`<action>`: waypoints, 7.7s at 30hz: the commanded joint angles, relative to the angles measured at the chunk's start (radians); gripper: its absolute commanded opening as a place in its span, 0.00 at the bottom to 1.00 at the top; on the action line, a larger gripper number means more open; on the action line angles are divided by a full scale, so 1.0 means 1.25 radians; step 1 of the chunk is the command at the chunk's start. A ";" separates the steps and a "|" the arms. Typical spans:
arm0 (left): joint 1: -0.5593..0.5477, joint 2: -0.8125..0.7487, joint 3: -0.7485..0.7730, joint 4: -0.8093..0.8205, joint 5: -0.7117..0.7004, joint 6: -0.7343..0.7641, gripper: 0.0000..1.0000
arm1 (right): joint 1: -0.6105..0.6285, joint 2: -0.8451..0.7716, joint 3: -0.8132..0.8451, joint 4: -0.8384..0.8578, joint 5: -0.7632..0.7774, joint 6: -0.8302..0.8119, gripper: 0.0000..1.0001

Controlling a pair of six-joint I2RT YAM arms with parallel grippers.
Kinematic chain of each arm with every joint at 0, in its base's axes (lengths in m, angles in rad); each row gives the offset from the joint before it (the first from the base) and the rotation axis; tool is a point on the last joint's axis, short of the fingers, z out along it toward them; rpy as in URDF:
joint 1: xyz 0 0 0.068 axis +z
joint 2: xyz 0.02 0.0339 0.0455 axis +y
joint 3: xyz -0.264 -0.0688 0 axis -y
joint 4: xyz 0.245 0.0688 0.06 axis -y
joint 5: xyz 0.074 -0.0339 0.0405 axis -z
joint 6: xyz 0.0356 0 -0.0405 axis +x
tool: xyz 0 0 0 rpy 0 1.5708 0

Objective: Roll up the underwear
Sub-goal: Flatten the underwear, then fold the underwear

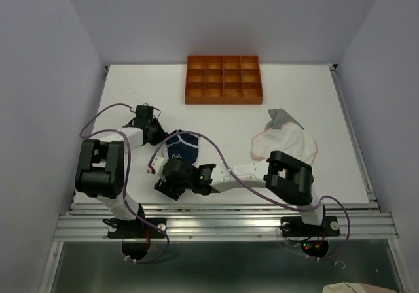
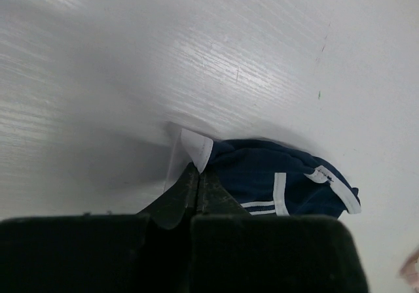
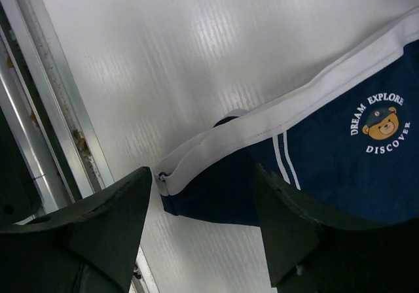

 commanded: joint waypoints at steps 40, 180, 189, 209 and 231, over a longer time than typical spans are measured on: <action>-0.069 0.017 0.648 -0.167 -0.025 -0.070 0.00 | -0.500 -0.377 0.073 -0.046 -0.048 -0.176 0.01; -0.412 -0.405 -0.017 -0.343 -0.138 -0.242 0.00 | -0.394 -0.431 -0.316 -0.171 0.154 0.549 0.01; -0.288 -0.328 0.036 -0.287 -0.056 -0.178 0.00 | -0.421 -0.350 -0.188 -0.176 0.170 0.494 0.01; -0.179 -0.138 0.164 -0.250 -0.019 -0.124 0.00 | -0.500 -0.143 0.013 -0.152 0.065 0.446 0.01; -0.111 0.032 0.221 -0.282 0.049 -0.111 0.00 | -0.529 -0.001 0.104 -0.153 0.029 0.446 0.09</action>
